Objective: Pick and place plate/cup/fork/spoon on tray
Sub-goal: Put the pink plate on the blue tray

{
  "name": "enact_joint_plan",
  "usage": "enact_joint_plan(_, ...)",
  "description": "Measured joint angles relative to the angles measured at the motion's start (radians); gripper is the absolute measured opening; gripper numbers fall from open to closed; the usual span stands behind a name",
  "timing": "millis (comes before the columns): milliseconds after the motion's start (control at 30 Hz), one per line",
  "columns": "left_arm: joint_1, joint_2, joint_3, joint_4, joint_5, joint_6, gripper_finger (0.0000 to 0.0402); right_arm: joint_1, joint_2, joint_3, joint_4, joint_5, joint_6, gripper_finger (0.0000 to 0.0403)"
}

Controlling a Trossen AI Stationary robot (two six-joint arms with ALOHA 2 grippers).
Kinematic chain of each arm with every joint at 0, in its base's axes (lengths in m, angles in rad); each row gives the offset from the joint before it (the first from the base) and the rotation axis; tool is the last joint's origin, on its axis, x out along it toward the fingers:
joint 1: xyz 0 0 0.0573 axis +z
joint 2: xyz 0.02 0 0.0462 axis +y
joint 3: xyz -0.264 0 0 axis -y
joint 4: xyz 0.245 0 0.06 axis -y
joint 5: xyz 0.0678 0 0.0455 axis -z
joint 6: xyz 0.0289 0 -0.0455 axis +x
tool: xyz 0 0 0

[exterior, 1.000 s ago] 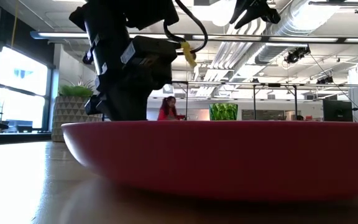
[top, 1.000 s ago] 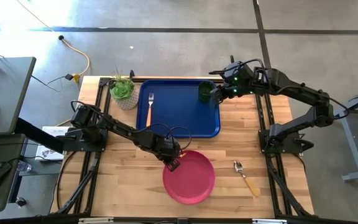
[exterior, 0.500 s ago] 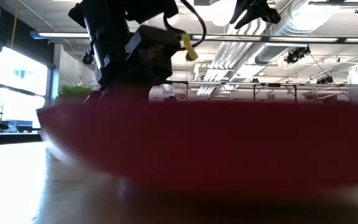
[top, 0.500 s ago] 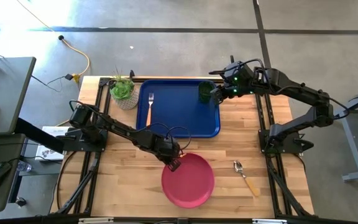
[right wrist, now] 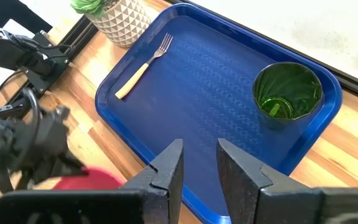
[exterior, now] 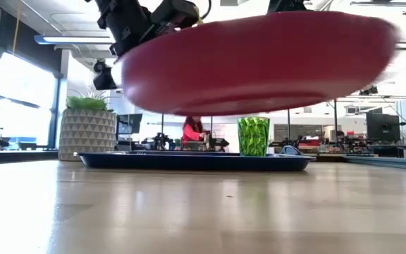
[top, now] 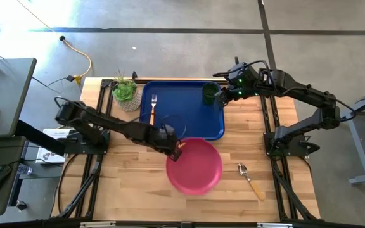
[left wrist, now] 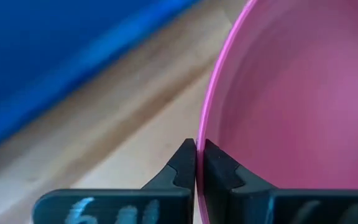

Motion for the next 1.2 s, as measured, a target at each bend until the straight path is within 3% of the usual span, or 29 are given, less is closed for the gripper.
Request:
enact_joint_plan(433, 0.220, -0.159, 0.000, -0.253, -0.068, -0.012, 0.0001, 0.000, 0.000, 0.000, -0.012, -0.002, 0.000, 0.0087)
enact_joint_plan(933, 0.460, -0.156, 0.000, -0.313, -0.086, 0.052, 0.0001, 0.000, 0.000, 0.000, -0.012, -0.002, 0.001, 0.0087)
enact_joint_plan(1200, 0.535, -0.114, 0.001, -0.307, -0.077, 0.120, 0.0001, 0.000, 0.000, 0.000, -0.012, -0.002, 0.022, 0.0087)
